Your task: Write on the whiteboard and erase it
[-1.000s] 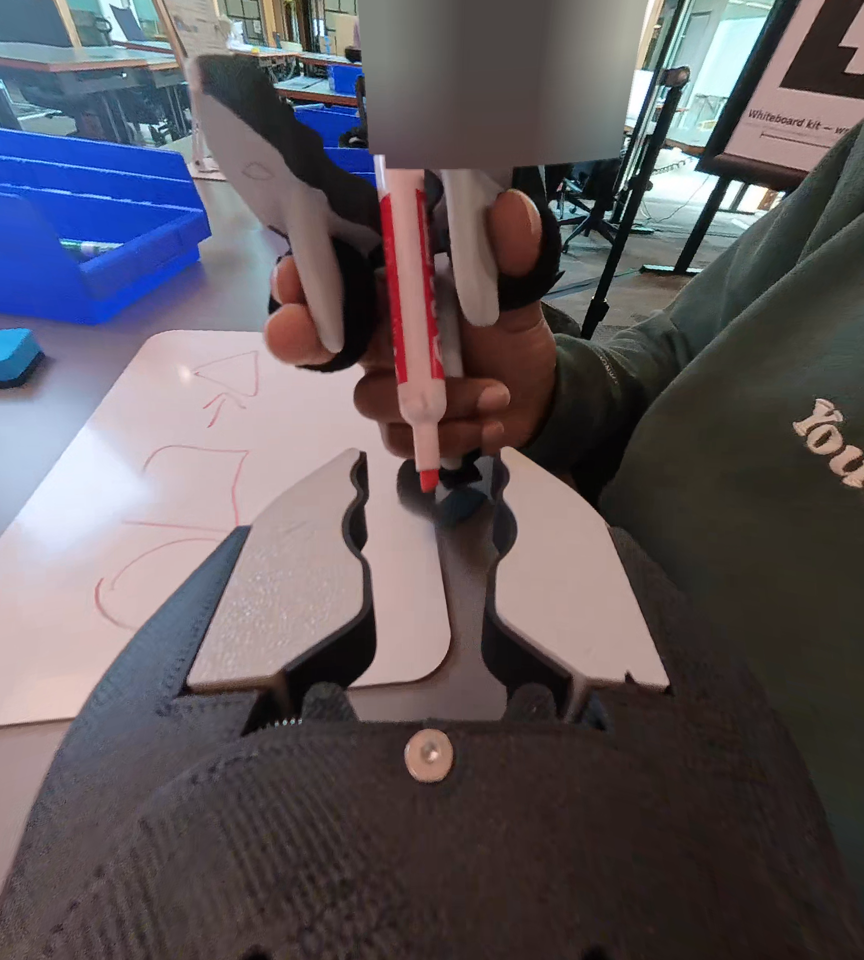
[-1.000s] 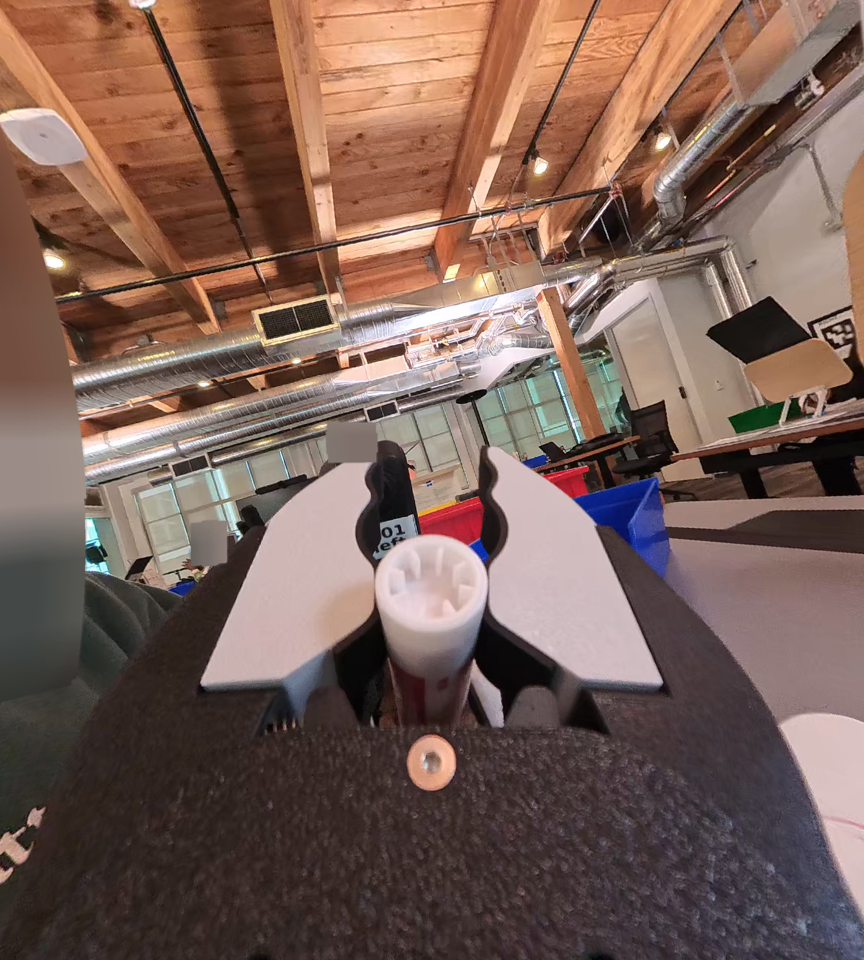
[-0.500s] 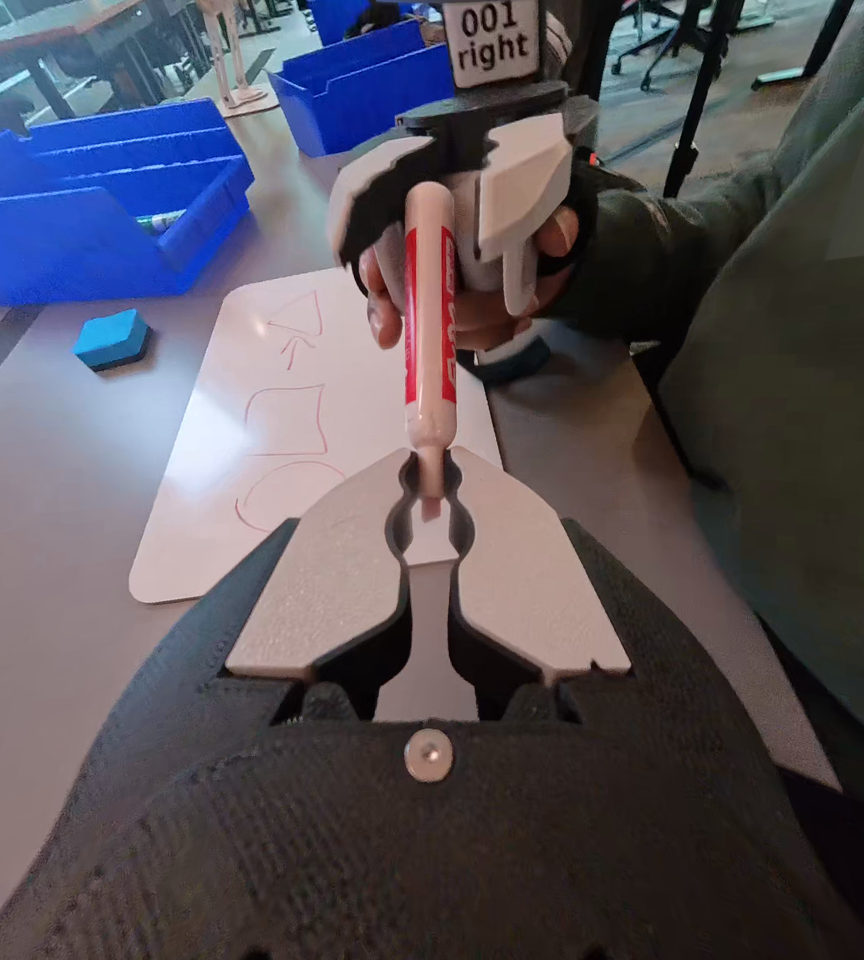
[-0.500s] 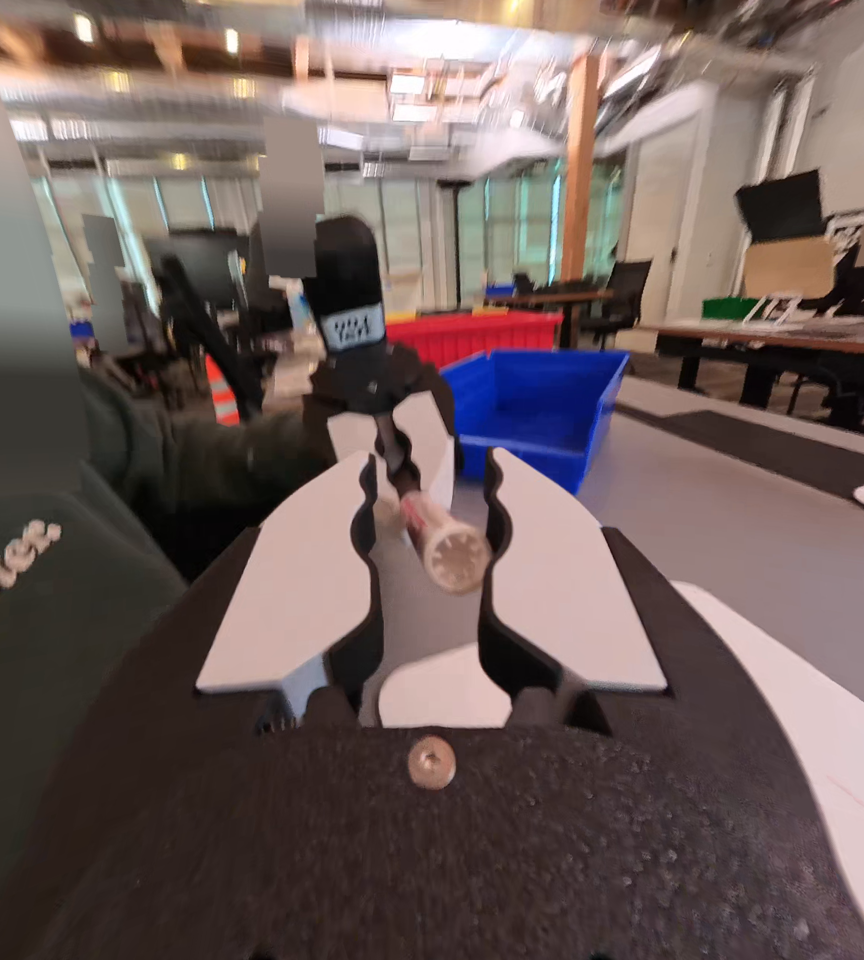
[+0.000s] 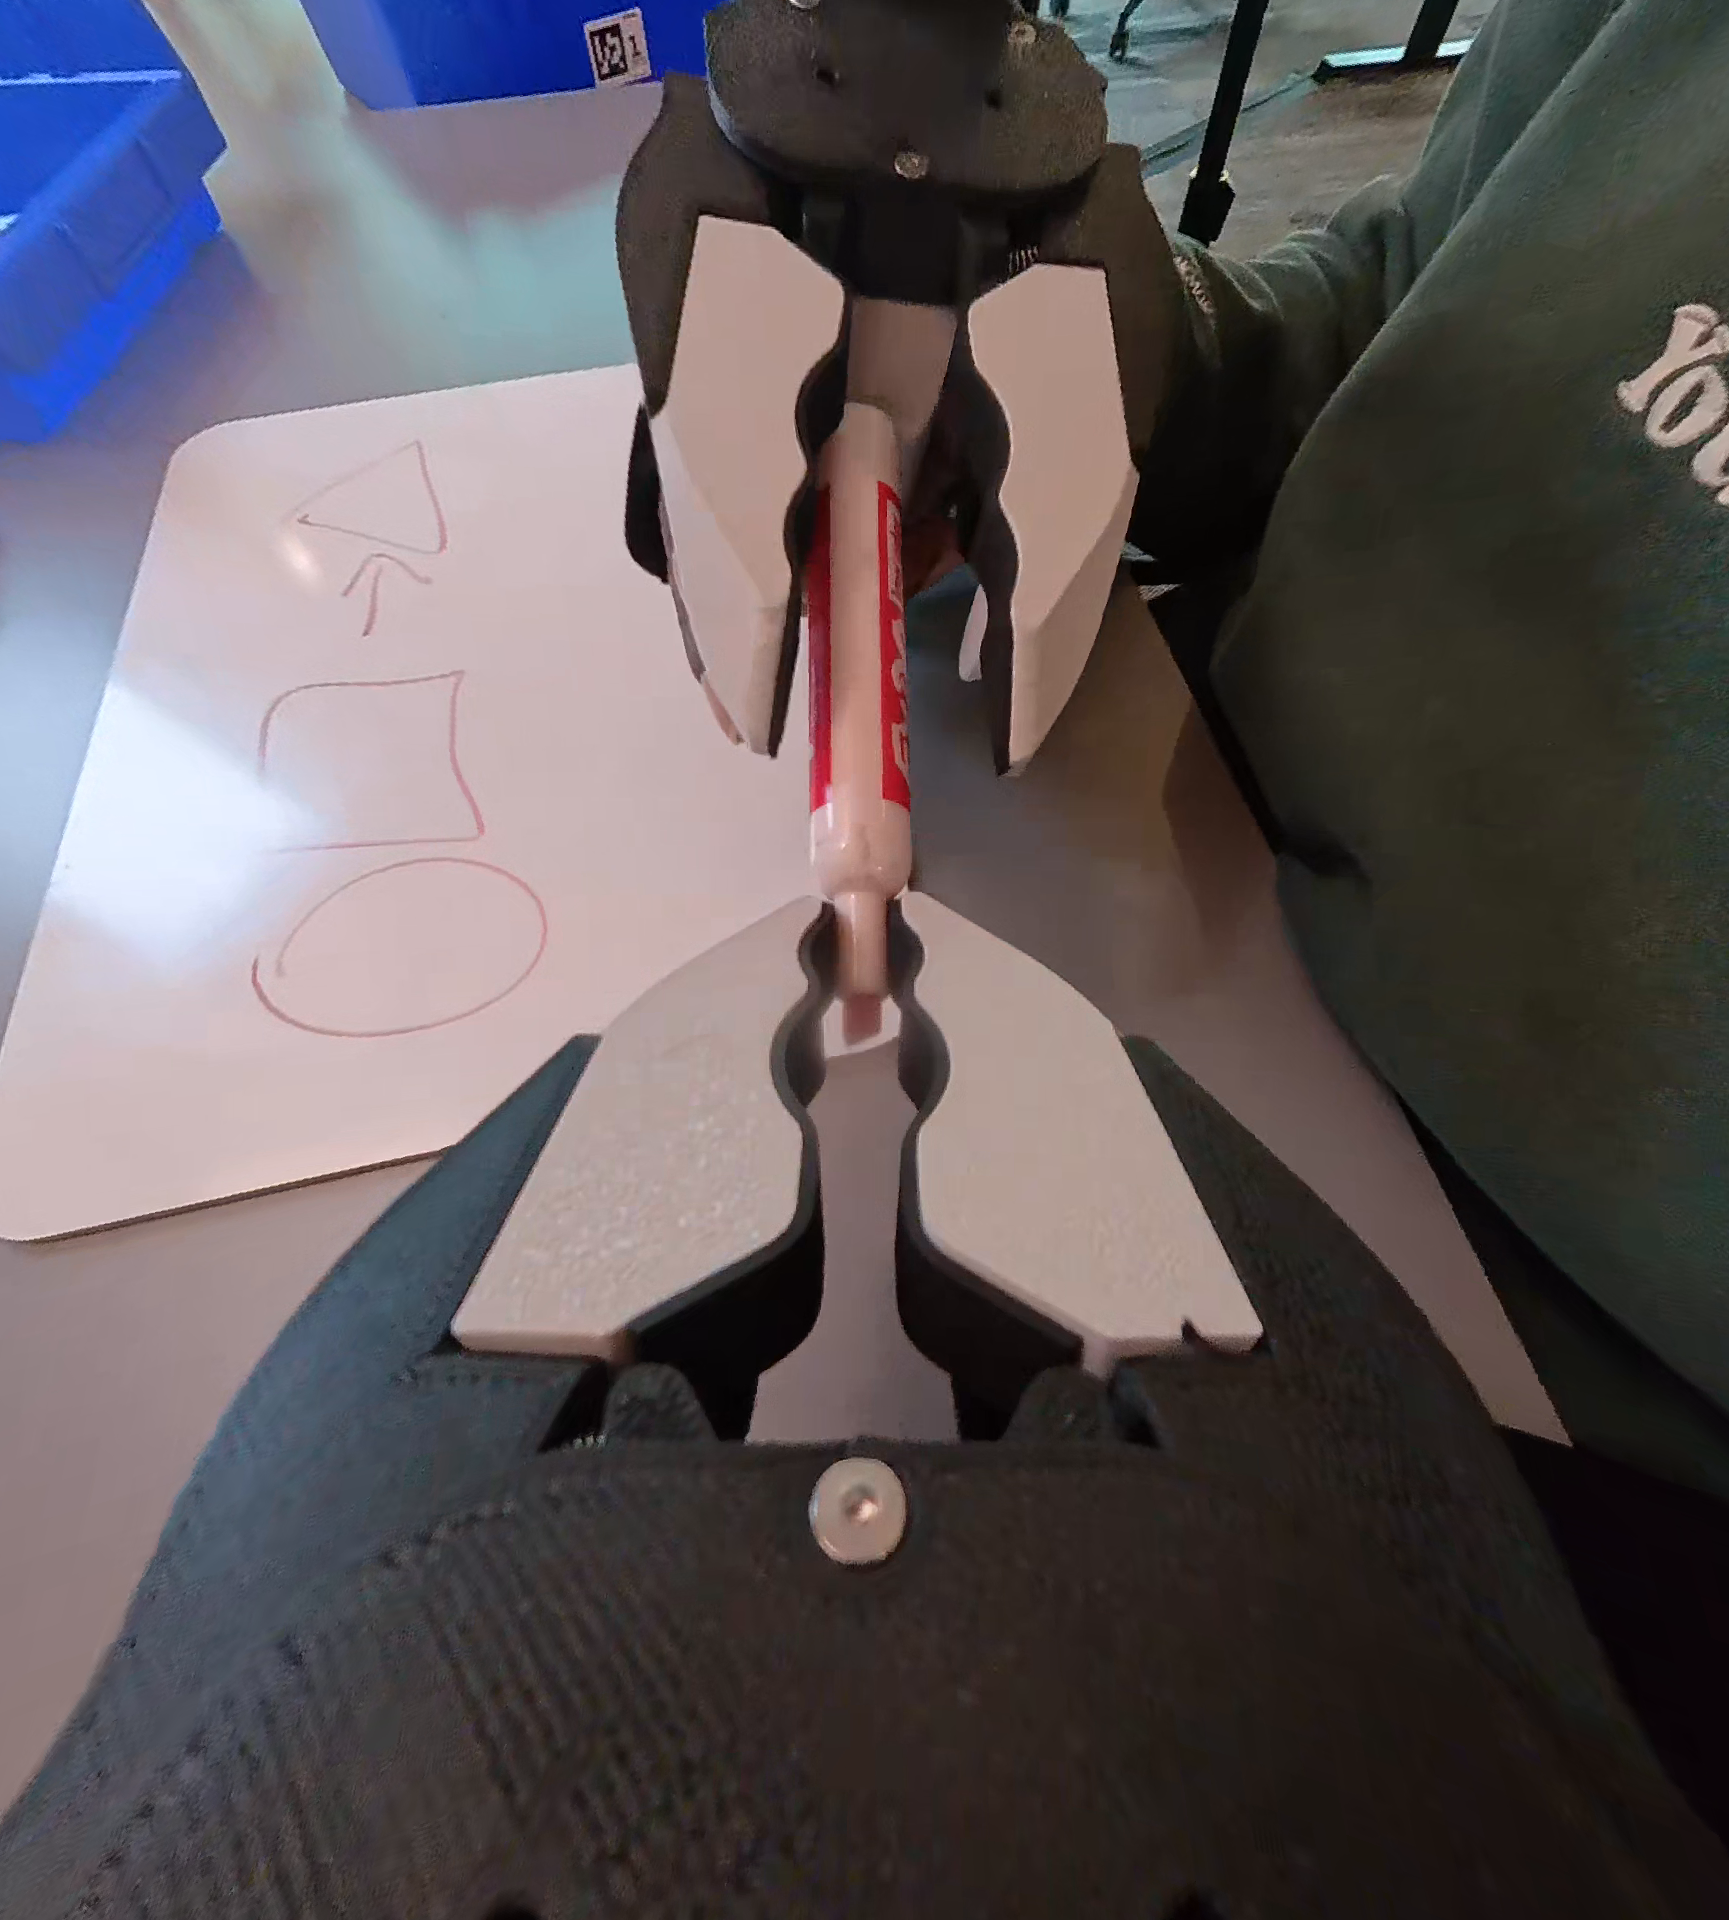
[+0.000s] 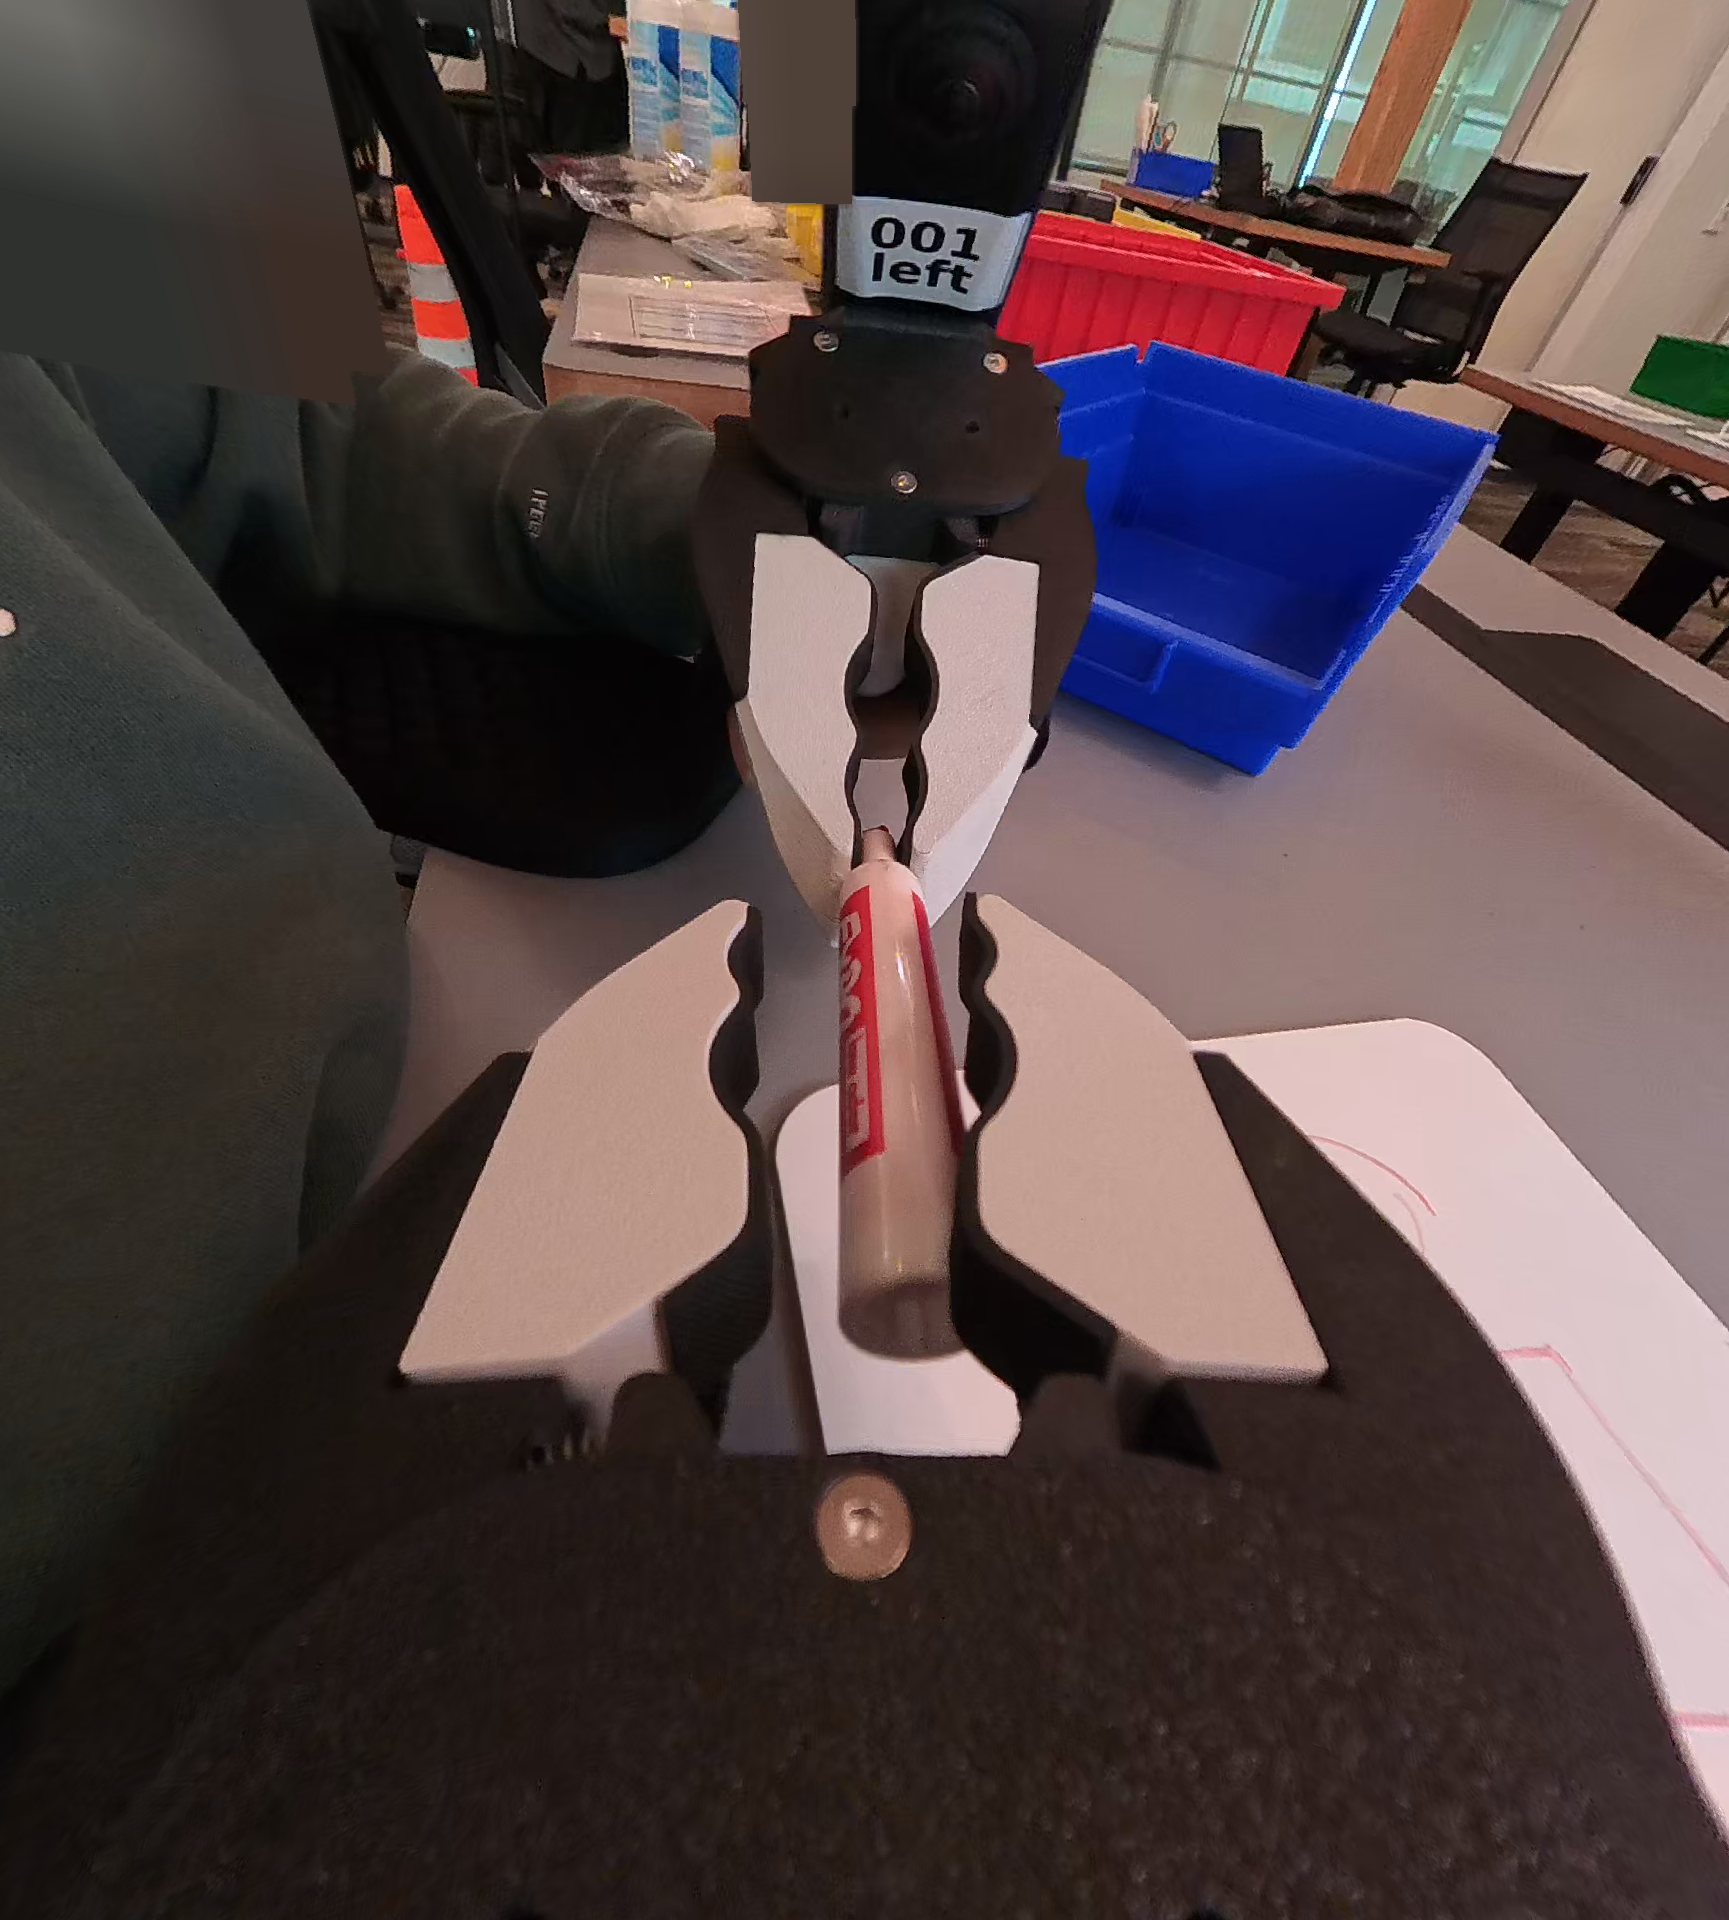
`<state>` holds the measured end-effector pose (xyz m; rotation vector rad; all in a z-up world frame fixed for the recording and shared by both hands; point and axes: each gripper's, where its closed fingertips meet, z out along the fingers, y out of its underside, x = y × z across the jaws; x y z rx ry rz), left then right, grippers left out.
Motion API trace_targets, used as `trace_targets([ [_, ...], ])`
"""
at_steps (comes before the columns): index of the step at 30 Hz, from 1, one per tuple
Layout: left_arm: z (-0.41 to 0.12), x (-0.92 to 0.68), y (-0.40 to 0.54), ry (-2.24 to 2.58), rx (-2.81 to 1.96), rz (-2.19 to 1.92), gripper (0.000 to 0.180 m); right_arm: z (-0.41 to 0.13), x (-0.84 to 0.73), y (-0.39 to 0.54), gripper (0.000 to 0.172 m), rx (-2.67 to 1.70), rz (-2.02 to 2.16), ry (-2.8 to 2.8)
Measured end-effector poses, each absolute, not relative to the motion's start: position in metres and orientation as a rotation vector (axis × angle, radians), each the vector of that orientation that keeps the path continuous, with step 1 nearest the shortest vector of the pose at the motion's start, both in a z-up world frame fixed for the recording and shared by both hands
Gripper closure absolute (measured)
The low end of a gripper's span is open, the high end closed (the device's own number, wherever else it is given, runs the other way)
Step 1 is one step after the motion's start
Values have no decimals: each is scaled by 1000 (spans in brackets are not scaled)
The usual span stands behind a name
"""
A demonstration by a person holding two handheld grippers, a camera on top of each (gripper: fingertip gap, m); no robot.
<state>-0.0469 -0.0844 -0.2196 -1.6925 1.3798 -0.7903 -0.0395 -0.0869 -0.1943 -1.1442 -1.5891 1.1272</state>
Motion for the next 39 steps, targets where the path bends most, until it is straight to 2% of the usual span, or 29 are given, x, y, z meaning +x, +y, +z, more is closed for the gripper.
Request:
trace_targets([
  [6, -211, -40, -94, 1379, -1656, -872, 171, -200, -43, -89, 128, -1131, 1065, -1610],
  [17, -213, -34, -98, 1373, -1673, -905, 171, -207, -49, -98, 137, -1117, 999, -1654],
  [19, -198, -40, -88, 1288, -1650, -903, 154, -198, -49, -90, 137, -1121, 985, -1589],
  [21, -179, -62, -66, 1167, -1646, -781, 142, -178, -43, -80, 137, -1119, 1056, -1460],
  [26, -160, -161, -15, 980, -1749, -171, 140, -126, -2, -32, 136, -1118, 1172, -994],
  [28, -174, -200, -16, 964, -1924, -63, 141, -119, 10, -19, 136, -1135, 1232, -881],
  [33, -228, -248, -82, 1097, -2353, -148, 139, -123, 9, -11, 136, -1192, 1309, -828],
  [39, -251, -243, -150, 1305, -2381, -350, 137, -131, 1, -11, 136, -1222, 1264, -870],
])
